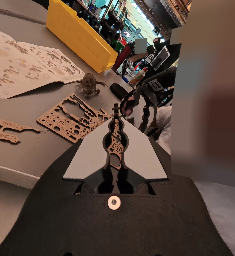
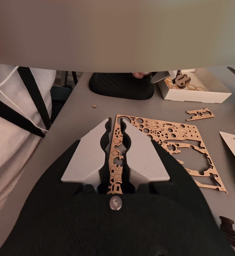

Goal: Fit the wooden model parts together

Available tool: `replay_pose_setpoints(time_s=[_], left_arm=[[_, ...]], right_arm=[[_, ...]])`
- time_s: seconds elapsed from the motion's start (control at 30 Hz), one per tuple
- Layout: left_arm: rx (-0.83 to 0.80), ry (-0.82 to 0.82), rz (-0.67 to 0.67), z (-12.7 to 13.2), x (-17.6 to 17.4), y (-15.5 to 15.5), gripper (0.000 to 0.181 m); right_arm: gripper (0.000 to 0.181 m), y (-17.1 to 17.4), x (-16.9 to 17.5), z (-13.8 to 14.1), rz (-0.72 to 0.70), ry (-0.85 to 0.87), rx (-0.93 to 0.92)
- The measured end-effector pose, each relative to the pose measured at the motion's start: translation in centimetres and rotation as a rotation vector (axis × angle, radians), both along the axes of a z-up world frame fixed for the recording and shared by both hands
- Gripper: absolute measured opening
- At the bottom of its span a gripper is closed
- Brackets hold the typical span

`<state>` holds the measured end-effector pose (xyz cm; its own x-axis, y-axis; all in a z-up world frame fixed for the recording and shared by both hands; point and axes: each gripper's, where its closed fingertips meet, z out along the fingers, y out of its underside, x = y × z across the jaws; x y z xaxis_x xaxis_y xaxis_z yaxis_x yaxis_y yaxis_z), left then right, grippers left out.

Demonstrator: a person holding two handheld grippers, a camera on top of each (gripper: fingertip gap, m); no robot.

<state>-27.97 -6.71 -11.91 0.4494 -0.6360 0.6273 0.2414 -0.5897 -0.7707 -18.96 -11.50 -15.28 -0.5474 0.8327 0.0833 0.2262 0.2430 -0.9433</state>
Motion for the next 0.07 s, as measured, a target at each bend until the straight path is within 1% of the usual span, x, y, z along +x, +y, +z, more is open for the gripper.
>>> replay_pose_setpoints(time_s=[0.07], left_arm=[[-0.003,0.003,-0.003,-0.18,-0.10,0.16,0.004]], right_arm=[[0.011,0.19,-0.11,-0.32,-0.012,-0.022,-0.012]])
